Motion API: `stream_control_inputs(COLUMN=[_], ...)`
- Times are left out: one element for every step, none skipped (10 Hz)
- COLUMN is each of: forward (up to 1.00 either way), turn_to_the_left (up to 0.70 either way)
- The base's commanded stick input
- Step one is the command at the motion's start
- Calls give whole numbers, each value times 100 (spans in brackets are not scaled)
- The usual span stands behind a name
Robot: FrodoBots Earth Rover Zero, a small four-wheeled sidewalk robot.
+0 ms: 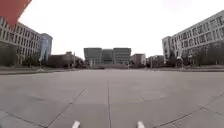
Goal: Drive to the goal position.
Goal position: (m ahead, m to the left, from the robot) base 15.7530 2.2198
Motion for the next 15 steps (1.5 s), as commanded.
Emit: stream_control_inputs(forward=[60,60,60,60,60,60,60,60,60,60,60,60,60,60,60], turn_to_the_left=[0,0,0,0,0,0,0,0,0,0,0,0,0,0,0])
